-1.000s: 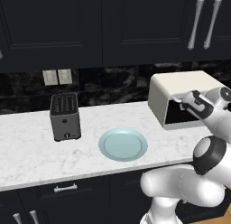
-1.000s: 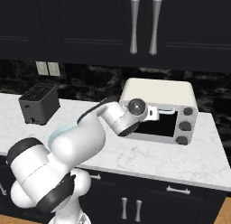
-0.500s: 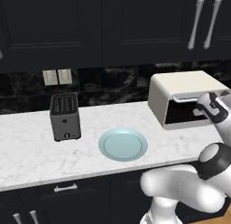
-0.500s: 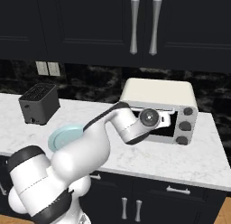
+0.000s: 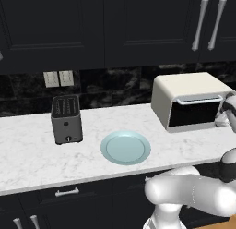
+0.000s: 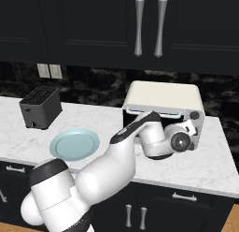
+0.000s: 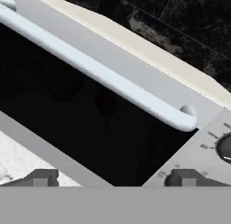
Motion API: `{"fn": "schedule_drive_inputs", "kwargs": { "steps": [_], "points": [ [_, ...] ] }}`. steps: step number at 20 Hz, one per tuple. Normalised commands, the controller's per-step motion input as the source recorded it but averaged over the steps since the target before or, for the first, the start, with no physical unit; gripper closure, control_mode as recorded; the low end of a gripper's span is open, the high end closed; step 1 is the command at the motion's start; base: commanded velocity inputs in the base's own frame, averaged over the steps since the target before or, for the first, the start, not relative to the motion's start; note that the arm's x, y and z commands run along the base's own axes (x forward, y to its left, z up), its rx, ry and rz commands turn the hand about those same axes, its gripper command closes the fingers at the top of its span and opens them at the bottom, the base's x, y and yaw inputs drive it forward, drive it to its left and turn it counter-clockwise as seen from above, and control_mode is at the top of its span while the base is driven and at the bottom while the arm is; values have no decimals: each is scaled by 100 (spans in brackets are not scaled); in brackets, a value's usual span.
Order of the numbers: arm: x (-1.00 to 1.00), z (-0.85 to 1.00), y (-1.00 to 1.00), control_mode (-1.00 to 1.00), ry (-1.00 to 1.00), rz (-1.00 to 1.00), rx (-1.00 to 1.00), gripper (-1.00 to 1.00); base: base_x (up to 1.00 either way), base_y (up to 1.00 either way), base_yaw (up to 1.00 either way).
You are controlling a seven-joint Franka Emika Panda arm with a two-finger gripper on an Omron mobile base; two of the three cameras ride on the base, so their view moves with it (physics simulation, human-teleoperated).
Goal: Pick up the kebab skewer and baguette bread, and place them inside the toaster oven. Close the toaster oven door and start by setting the timer.
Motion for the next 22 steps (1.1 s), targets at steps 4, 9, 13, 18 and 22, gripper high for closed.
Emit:
{"fn": "schedule_drive_inputs", "kwargs": {
  "steps": [4,9,13,18,22],
  "points": [
    [0,0,-54,-100,-10,21,-27,-100,0,0,0],
    [1,0,-50,-100,-4,18,-24,-100,0,0,0],
    [17,-11,-22,-100,0,14,-22,-100,0,0,0],
    [40,-21,-11,-100,-1,11,-14,-100,0,0,0],
    [48,-46,-2,-100,-10,8,-9,-100,0,0,0]
  ]
}}
